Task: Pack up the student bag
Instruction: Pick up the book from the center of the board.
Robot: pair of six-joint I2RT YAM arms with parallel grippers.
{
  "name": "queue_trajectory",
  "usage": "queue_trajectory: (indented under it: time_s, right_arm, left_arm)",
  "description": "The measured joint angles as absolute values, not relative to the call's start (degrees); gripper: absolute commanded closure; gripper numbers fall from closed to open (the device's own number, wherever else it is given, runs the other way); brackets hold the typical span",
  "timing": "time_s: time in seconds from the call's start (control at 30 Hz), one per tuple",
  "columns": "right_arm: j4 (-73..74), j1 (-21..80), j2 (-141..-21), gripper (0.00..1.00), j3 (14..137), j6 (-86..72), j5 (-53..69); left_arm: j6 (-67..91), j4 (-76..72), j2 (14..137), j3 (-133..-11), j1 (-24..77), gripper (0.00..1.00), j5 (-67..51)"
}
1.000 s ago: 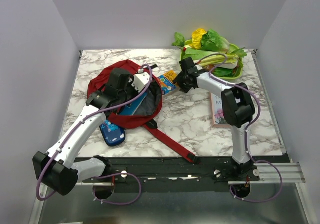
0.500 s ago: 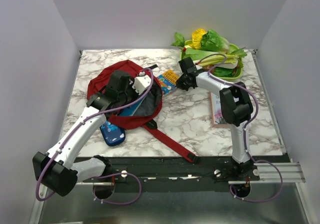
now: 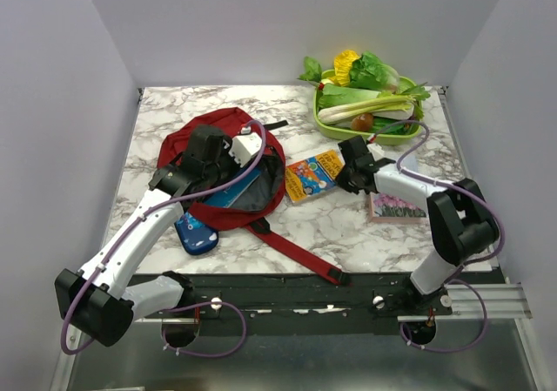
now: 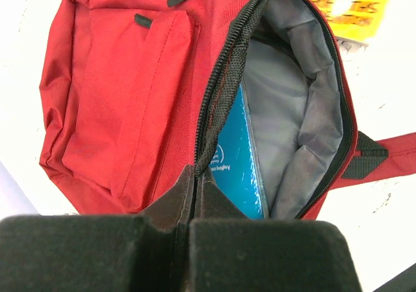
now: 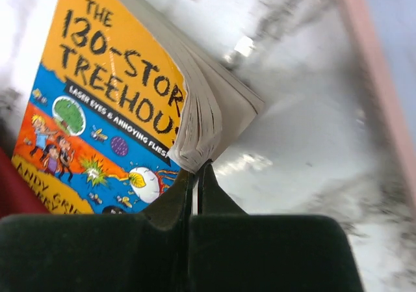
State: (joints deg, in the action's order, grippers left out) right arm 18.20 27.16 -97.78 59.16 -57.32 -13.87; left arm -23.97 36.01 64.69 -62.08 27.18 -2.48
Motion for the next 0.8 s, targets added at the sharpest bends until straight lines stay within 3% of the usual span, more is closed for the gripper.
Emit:
queue_trajectory:
  time_s: [0.3,0.8]
  right_arm:
    - [15.5,27.0,-88.8,1.00,49.1,-48.6,-13.4]
    - [18.9,26.9,-94.2,0.99,63.6,-23.9,-7.6]
  left_arm:
    - [-24.1,35.4,64.7,-61.3,27.2,1.00,-2.5]
    - [-24.0,34.8,64.7,-61.3,27.2,1.00,-2.5]
